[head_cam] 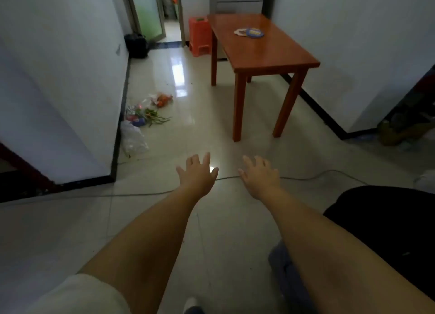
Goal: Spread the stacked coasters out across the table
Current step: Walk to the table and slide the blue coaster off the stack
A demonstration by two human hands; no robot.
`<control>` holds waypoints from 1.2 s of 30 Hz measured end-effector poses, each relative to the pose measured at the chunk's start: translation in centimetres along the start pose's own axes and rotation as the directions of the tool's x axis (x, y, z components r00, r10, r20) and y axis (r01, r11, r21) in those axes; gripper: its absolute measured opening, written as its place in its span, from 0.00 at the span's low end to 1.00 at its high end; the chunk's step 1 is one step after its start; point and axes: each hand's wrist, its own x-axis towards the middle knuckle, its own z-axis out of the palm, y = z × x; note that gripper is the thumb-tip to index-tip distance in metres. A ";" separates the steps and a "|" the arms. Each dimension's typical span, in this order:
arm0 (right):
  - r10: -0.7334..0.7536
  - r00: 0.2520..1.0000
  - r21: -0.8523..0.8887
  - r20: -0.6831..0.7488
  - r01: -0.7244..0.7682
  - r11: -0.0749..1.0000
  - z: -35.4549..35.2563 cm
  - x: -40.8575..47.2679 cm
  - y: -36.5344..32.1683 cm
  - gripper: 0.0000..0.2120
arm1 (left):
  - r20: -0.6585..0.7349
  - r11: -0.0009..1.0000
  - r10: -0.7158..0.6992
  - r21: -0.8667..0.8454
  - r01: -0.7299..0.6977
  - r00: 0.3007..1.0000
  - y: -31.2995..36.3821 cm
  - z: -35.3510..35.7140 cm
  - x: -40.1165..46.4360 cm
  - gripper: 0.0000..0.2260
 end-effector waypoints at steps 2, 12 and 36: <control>-0.011 0.999 -0.025 0.035 0.012 1.000 0.1 1.5 -0.3 0.25 | 0.008 1.000 -0.016 -0.002 0.016 1.000 -0.4 -0.3 1.1 0.27; -0.018 0.991 -0.131 0.129 0.035 0.991 -1.7 16.8 -2.9 0.20 | 0.057 0.999 -0.032 -0.034 0.034 0.998 -4.8 -4.0 16.6 0.25; -0.022 0.995 -0.071 0.101 0.030 0.997 -11.9 66.8 -4.9 0.21 | 0.035 0.999 -0.018 -0.041 0.020 0.999 -1.6 -15.4 66.2 0.25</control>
